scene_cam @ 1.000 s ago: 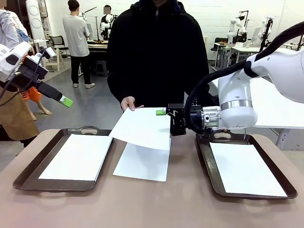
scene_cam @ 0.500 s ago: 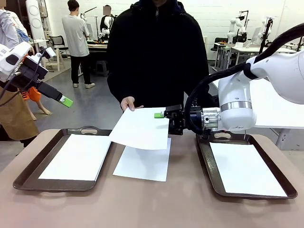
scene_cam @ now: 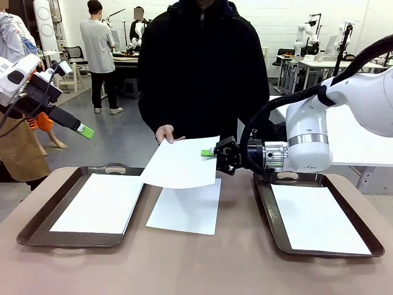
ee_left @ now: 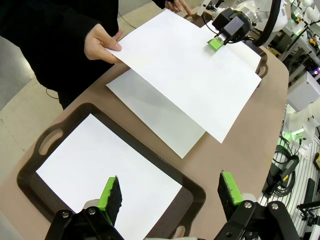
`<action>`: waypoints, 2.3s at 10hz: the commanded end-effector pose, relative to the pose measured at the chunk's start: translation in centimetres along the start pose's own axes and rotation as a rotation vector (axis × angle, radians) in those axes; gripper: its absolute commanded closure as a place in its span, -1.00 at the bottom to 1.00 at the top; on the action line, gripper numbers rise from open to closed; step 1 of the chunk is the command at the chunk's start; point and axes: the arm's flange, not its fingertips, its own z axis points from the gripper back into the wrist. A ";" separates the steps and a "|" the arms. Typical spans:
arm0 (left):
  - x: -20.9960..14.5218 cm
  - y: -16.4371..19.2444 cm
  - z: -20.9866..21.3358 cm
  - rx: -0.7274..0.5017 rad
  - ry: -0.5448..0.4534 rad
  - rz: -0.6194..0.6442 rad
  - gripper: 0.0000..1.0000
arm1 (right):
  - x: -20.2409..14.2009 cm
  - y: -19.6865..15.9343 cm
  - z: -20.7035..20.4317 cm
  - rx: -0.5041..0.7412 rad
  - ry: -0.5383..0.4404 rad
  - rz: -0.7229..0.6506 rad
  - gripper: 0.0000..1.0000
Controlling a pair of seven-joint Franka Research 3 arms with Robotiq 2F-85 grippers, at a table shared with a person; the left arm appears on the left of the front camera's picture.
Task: Sort the A4 documents.
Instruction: Receive the A4 Paper, then place the A4 Paper in the designated Handle tray.
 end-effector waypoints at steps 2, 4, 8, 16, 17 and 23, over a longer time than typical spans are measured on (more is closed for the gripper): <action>0.0 -0.1 0.1 0.001 0.000 -0.006 -1.00 | 0.8 -0.4 -0.4 0.017 -0.010 -0.044 1.00; 0.0 -0.1 0.1 0.001 0.000 -0.006 -1.00 | 0.7 -0.6 -0.2 -0.008 0.002 -0.059 1.00; 0.0 -0.1 0.1 0.001 0.000 -0.006 -1.00 | 0.5 -0.5 0.4 0.009 0.063 -0.099 1.00; 0.0 -0.1 0.1 0.001 0.000 -0.006 -1.00 | 0.2 -0.8 0.2 -0.007 -0.003 -0.055 1.00; 0.0 -0.1 0.1 0.001 0.000 -0.006 -1.00 | 0.2 -0.8 0.2 -0.007 -0.003 -0.055 1.00; 0.0 -0.1 0.1 0.001 0.000 -0.006 -1.00 | -0.5 0.9 3.7 0.015 0.072 -0.022 0.98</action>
